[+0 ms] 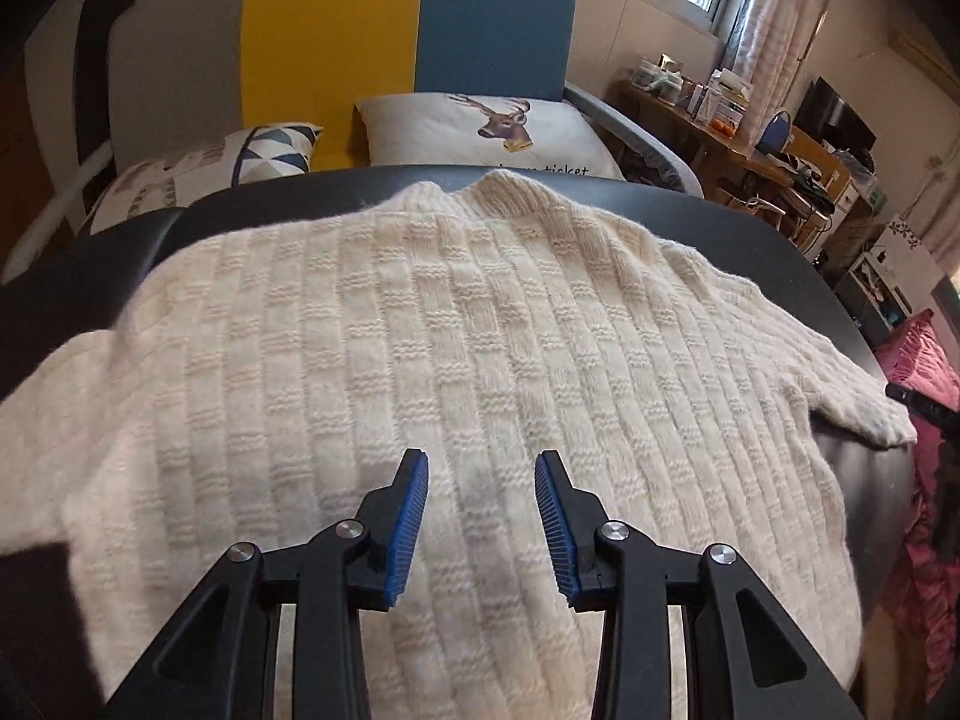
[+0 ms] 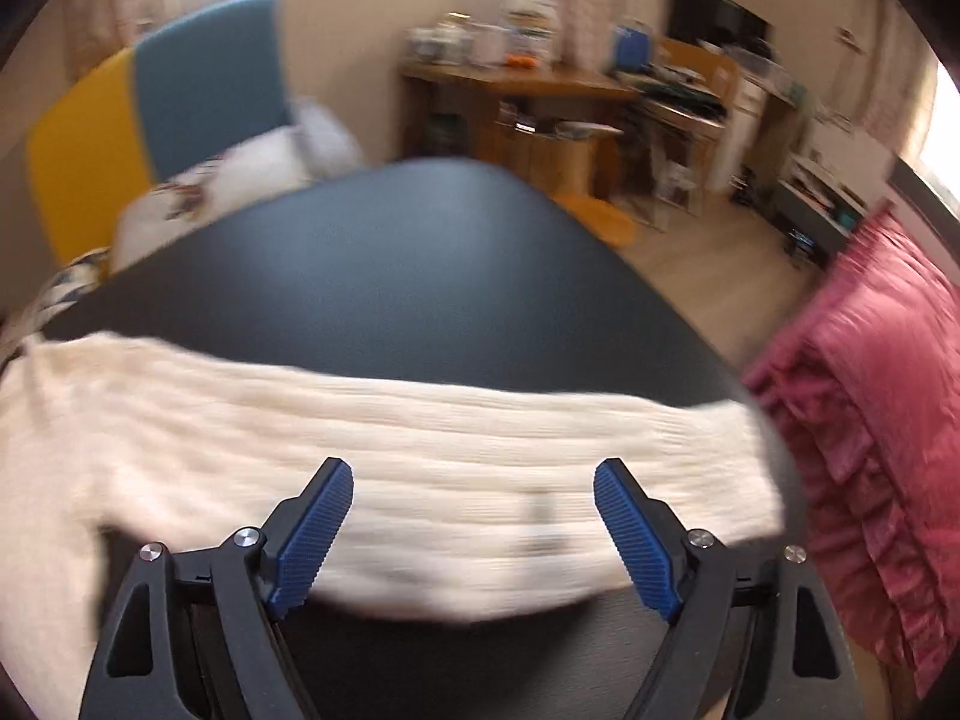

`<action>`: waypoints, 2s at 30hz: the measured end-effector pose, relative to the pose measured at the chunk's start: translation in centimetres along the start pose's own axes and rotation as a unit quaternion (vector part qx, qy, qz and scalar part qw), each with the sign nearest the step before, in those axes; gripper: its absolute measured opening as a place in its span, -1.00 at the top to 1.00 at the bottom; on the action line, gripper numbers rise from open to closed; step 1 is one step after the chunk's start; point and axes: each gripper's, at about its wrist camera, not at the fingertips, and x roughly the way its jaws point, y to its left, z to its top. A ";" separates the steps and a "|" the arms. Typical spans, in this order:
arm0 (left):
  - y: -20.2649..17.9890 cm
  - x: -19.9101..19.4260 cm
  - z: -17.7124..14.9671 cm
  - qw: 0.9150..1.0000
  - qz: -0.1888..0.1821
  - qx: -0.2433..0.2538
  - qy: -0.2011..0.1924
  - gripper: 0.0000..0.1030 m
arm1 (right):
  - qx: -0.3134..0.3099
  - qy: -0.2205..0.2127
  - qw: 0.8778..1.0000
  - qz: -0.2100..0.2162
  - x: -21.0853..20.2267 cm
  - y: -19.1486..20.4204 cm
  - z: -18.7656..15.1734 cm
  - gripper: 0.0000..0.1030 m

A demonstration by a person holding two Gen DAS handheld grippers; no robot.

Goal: Fold clothes

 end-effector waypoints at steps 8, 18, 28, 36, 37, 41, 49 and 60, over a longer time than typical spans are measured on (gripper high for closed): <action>3.2 -2.2 -4.1 0.999 0.017 -0.030 0.011 0.25 | -0.121 0.054 0.970 0.203 -0.1 17.3 -2.6 -0.64; 5.3 -3.4 -7.1 0.996 -0.004 -0.085 -0.001 0.25 | -0.150 0.107 0.968 0.168 2.7 22.8 -4.9 -0.64; 11.6 -2.7 3.2 0.994 0.037 -0.081 -0.069 0.23 | -0.191 0.034 0.958 0.210 2.5 32.4 0.8 -0.64; 13.0 2.4 8.3 0.995 0.073 -0.036 -0.055 0.23 | -0.196 0.069 0.953 0.221 8.8 35.7 4.3 -0.64; 13.0 3.1 8.4 0.995 0.081 -0.029 -0.049 0.23 | -0.194 0.073 0.954 0.219 9.4 35.7 4.5 -0.64; 13.9 5.7 7.6 0.993 0.114 -0.032 -0.012 0.23 | -0.181 0.094 0.956 0.212 11.9 35.3 4.9 -0.64; 15.0 6.8 7.5 0.989 0.141 -0.043 -0.019 0.19 | -0.231 0.073 0.956 0.169 13.7 38.4 6.0 -0.80; 15.2 2.7 8.7 0.988 0.130 -0.074 -0.035 0.18 | -0.150 0.054 0.944 0.289 7.1 34.4 6.6 -0.83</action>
